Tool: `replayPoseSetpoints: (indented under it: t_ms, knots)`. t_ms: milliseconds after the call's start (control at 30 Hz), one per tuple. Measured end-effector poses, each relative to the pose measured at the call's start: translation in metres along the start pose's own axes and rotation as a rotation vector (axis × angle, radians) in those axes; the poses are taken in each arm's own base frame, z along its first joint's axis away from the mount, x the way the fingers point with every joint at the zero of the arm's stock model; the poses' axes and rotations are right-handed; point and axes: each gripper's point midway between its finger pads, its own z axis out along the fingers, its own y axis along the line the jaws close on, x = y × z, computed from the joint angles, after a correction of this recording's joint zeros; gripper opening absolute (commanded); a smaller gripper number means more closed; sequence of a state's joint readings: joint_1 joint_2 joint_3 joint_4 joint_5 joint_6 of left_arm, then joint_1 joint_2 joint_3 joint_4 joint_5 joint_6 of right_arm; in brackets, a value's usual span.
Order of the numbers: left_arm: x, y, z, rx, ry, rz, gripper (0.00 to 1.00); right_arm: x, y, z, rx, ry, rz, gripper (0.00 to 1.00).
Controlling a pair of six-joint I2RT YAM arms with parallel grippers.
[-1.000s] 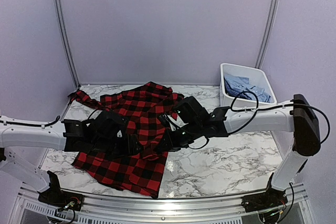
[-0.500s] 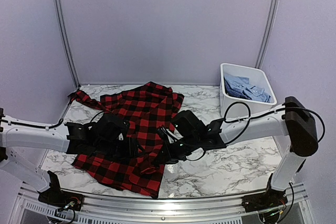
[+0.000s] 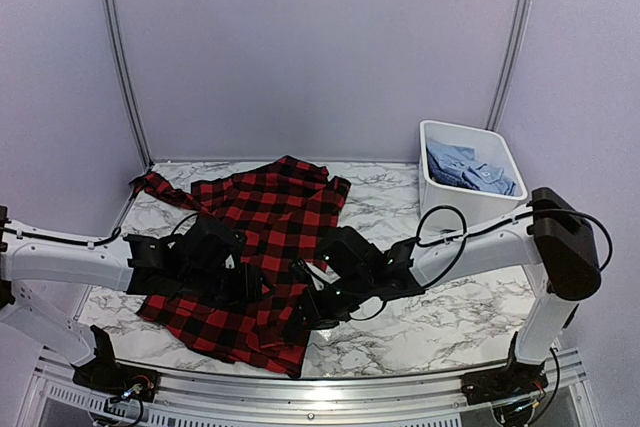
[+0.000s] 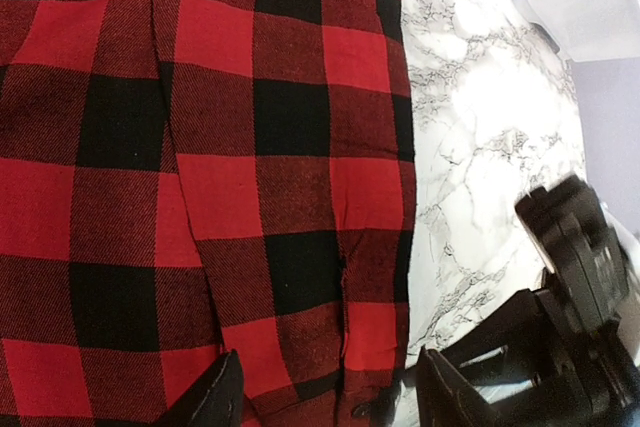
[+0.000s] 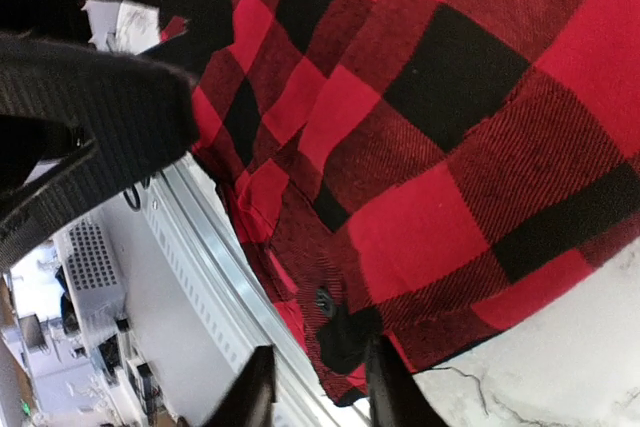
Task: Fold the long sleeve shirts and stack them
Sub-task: Fold the sleeve of the 1/3-folded shirt, then adjust the 1/3-folded shirt at the center of the board.
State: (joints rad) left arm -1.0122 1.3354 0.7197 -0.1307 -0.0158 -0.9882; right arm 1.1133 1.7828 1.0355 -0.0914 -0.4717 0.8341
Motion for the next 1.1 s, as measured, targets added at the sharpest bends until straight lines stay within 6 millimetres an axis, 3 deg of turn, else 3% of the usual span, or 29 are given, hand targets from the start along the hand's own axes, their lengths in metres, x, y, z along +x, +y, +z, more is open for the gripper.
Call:
replayPoseSetpoints:
  t_ms: [133, 233, 300, 533, 633, 700, 933, 1100]
  knots:
    - [0.001, 0.002, 0.002, -0.008, 0.006, 0.007, 0.61, 0.003, -0.005, 0.000, 0.028, 0.006, -0.027, 0.56]
    - [0.004, 0.005, 0.007, -0.022, 0.019, 0.016, 0.59, 0.000, -0.012, -0.007, 0.074, -0.002, -0.047, 0.53]
    - [0.005, 0.006, 0.011, -0.031, 0.029, 0.031, 0.56, -0.015, -0.017, -0.020, 0.103, -0.036, -0.060, 0.48]
    - [0.000, -0.003, 0.020, -0.039, 0.037, 0.087, 0.36, -0.137, -0.060, -0.120, 0.184, -0.381, -0.061, 0.12]
    - [-0.003, -0.007, 0.023, -0.038, 0.037, 0.105, 0.30, -0.177, -0.074, -0.140, 0.183, -0.478, -0.072, 0.04]
    - [-0.005, -0.011, 0.025, -0.036, 0.037, 0.118, 0.28, -0.196, -0.080, -0.136, 0.178, -0.495, -0.084, 0.03]
    - [-0.003, -0.017, 0.035, -0.038, 0.070, 0.161, 0.23, -0.257, -0.099, -0.095, 0.140, -0.495, -0.116, 0.02]
    - [0.008, -0.011, 0.046, -0.056, 0.124, 0.189, 0.22, -0.297, -0.104, -0.089, 0.105, -0.530, -0.140, 0.00]
